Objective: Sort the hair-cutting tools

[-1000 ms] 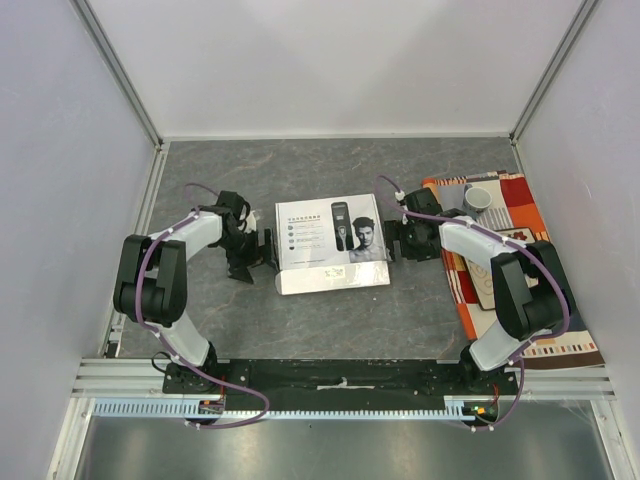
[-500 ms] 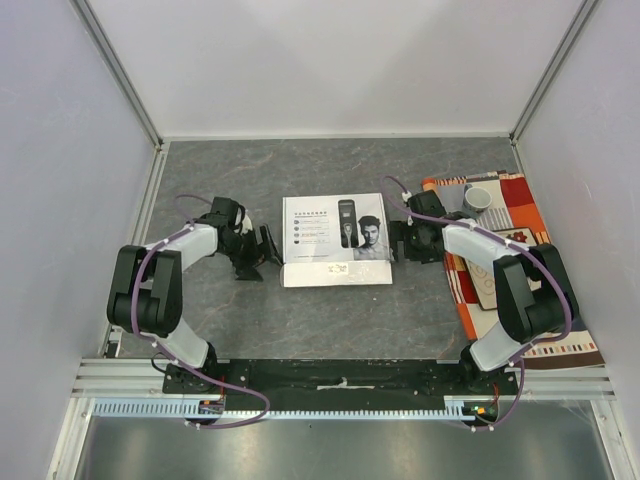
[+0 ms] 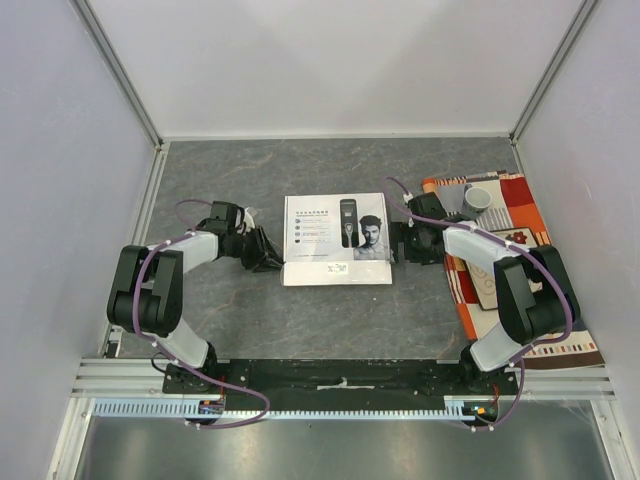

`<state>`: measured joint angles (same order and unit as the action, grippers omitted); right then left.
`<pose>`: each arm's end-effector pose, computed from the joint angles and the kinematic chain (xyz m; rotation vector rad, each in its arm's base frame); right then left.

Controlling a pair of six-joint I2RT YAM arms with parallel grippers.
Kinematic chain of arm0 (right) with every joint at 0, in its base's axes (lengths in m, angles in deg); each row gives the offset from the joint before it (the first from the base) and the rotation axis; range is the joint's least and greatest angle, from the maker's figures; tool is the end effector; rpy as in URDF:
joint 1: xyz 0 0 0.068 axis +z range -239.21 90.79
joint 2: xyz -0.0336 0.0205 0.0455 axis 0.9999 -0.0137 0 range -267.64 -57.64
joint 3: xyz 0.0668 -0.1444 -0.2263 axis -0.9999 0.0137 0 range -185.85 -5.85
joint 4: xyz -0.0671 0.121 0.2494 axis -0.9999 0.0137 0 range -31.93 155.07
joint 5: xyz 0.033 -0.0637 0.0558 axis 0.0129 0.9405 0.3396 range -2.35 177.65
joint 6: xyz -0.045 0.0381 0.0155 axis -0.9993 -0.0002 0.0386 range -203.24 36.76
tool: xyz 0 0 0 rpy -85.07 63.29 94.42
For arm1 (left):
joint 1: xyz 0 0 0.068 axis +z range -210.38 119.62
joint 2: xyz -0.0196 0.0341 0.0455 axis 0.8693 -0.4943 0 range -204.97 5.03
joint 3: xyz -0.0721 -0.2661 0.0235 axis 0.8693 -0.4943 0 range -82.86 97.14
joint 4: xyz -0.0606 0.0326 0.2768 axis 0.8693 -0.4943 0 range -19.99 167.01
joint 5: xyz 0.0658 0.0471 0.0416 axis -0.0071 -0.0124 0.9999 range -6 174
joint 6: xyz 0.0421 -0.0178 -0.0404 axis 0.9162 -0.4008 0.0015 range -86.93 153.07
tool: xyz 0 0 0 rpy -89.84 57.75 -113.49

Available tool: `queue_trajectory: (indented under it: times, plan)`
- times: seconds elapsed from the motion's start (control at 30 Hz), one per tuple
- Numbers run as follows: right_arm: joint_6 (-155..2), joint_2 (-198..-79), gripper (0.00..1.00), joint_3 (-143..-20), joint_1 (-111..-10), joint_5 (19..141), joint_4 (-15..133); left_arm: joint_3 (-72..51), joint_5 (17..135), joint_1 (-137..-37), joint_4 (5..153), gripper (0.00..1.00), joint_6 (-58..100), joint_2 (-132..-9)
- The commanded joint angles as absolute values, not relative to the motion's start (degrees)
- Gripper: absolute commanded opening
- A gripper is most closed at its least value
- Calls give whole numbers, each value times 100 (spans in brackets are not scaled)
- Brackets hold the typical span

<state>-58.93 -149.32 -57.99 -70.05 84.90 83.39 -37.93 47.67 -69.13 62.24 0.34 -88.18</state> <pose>0.3065 0.1088 0.1474 0.1083 2.7352 0.2870 0.3021 -0.0740 0.1205 -0.3573 2.7170 -1.0701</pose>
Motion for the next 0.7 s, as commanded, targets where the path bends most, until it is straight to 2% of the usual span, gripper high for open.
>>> queue_trajectory:
  times: [0.0, 0.23, 0.37, 0.67]
  plan:
    - [-5564, -14948, 98, -5718, -6504, 7015, 7644, -3759, 3215, -7304, 7270, 30, -604, -8893]
    - [-5520, -14992, 98, -5700, -6469, 7024, 7591, -3785, 3136, -7312, 7340, 32, -674, -8849]
    - [-5468, -15001, 98, -5683, -6460, 7042, 7556, -3961, 3075, -7312, 7612, 40, -867, -8805]
    - [-5309, -14922, 98, -5586, -6452, 7077, 7407, -4234, 2890, -7312, 8448, 41, -1290, -8682]
